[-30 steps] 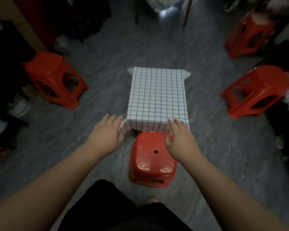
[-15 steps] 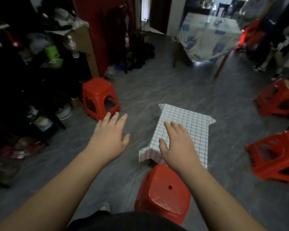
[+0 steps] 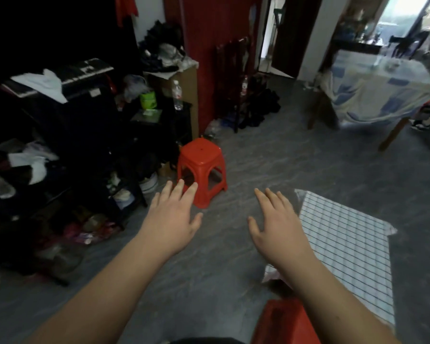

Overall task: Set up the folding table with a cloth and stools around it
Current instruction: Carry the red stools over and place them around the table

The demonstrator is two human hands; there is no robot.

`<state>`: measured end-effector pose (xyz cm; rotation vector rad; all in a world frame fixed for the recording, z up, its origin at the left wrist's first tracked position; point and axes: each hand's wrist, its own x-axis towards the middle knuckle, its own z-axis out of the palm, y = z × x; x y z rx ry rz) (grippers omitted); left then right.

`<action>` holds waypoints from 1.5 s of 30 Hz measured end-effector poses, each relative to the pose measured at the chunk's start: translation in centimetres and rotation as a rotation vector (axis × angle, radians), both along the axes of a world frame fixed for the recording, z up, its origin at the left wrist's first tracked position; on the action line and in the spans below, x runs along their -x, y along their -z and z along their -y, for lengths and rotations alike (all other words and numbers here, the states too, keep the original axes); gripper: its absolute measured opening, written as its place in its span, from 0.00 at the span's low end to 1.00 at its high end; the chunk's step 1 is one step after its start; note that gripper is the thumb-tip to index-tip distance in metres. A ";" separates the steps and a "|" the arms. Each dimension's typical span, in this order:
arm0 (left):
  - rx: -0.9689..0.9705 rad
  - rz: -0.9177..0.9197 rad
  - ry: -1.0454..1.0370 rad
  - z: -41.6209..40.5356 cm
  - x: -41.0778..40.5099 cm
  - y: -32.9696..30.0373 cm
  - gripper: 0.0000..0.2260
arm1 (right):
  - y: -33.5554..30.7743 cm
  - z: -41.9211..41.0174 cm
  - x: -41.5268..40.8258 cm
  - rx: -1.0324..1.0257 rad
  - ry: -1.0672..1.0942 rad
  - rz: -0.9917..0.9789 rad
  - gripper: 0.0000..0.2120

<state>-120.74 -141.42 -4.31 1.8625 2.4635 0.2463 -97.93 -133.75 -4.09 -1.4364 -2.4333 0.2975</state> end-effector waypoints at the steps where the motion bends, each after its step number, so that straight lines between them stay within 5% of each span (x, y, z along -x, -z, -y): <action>1: 0.001 -0.004 -0.011 -0.2 2.5 -0.2 0.34 | 0.0 -0.3 2.4 0.004 -0.003 -0.007 0.33; 12: 0.057 0.052 -0.021 -5.7 20.2 -1.0 0.33 | -0.2 -5.4 21.6 0.057 -0.017 -0.013 0.32; 45: 0.261 0.185 0.009 -58.3 39.6 8.5 0.33 | 8.5 -56.1 38.1 0.287 0.026 0.105 0.31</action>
